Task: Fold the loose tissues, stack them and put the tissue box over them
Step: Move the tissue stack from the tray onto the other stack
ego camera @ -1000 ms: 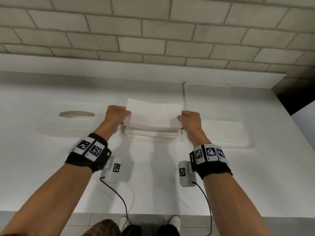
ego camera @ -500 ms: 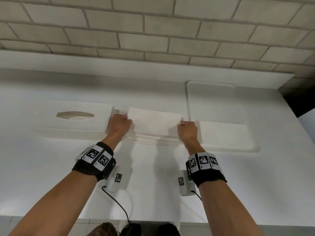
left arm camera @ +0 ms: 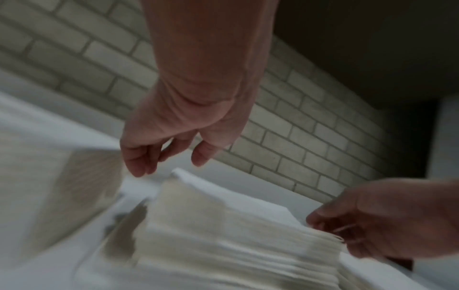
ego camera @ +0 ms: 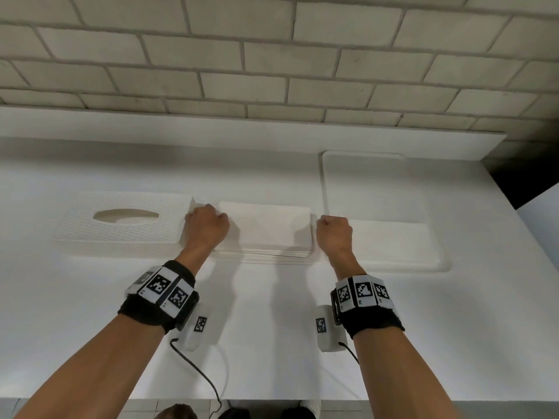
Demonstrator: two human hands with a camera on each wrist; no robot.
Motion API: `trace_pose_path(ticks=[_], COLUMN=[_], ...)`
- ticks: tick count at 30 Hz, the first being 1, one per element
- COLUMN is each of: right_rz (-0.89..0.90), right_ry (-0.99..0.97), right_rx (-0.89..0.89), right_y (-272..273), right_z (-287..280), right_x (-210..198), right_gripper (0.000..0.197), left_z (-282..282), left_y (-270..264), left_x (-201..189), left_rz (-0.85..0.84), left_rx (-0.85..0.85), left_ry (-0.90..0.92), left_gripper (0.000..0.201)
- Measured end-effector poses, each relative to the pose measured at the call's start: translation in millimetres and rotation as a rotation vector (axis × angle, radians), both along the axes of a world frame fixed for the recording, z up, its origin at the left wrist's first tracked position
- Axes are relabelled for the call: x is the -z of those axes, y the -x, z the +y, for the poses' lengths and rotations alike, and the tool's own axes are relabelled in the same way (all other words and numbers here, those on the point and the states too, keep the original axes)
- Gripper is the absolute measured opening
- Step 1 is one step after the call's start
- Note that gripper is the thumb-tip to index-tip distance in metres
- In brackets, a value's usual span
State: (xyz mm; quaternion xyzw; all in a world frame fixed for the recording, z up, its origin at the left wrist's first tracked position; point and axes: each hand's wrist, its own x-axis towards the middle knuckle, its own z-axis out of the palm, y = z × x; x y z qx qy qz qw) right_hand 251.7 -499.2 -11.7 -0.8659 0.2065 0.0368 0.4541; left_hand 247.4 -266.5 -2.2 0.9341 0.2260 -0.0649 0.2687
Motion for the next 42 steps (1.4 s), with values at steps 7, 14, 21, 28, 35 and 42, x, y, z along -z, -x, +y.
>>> trace_pose_path(ticks=[7,14,21,28,35,42], right_rz=[-0.203,0.000,0.147,0.125,0.125,0.088], right_ry=[0.023,0.063,0.235,0.246,0.154,-0.521], right_rx=[0.309,0.388,0.141,0.155,0.192,0.474], right_y=[7.7,19.9,12.3,8.5,10.2,11.1], right_z=[-117.0,-205.7,-225.9,-226.4,-232.6,-228.7], right_x=[-21.8,-10.2,16.6,33.0,25.4,7.5], right_gripper=[0.028,0.039,0.043,0.044,0.042,0.076], left_z=[-118.4,-235.1,-261.1,-280.8,-287.1,-274.4], left_y=[3.1,-13.3,-18.1,-28.2,-28.2,-16.6], left_x=[-46.4,4.0,21.0,21.0,7.1,-71.1], left_rz=[-0.180,0.183,0.192,0.292,0.227,0.057], left_rx=[0.127,0.054,-0.008,-0.035,-0.052,0.062], left_ry=[0.602,0.733,0.541,0.511,0.735,1.154], left_gripper=[0.037,0.018,0.019,0.024,0.041,0.031])
